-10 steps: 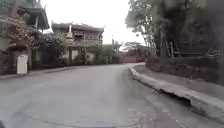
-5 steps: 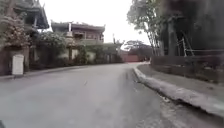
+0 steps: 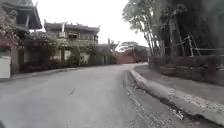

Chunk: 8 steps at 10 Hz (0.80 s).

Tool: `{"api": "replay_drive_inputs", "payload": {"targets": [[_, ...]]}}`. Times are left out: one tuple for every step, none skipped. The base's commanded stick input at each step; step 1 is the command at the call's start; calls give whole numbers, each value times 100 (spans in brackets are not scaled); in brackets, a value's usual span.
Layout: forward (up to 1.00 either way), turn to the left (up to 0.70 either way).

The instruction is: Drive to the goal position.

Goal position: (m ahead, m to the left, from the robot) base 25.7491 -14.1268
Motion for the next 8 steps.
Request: {"api": "replay_drive_inputs", "payload": {"targets": [[100, 6], [100, 6], [100, 6], [100, 6], [100, 6], [100, 6], [100, 6], [100, 6]]}}
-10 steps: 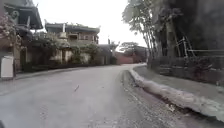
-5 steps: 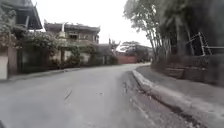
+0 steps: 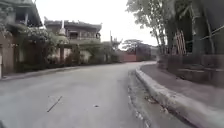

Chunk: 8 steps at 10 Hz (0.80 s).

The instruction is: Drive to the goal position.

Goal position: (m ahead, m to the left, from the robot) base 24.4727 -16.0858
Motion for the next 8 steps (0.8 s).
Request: {"api": "replay_drive_inputs", "payload": {"targets": [[100, 6], [100, 6], [100, 6], [100, 6], [100, 6], [100, 6], [100, 6], [100, 6]]}}
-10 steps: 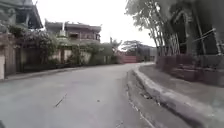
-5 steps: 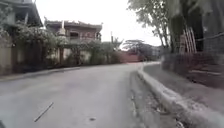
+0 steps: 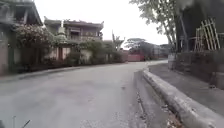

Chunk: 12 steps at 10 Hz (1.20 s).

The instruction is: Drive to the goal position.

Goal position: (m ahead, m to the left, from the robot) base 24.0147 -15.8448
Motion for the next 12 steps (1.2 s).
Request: {"api": "replay_drive_inputs", "payload": {"targets": [[100, 6], [100, 6], [100, -18], [100, -34], [100, 1], [100, 6], [100, 6], [100, 6], [100, 6], [100, 6], [100, 1], [100, -34]]}}
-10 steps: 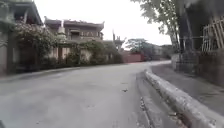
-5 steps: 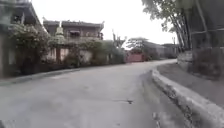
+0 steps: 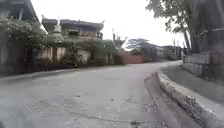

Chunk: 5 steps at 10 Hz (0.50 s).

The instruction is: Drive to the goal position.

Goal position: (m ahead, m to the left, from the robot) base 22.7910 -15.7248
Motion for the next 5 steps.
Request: {"api": "replay_drive_inputs", "payload": {"targets": [[100, -34], [100, -17], [100, 6], [100, -11], [100, -34]]}}
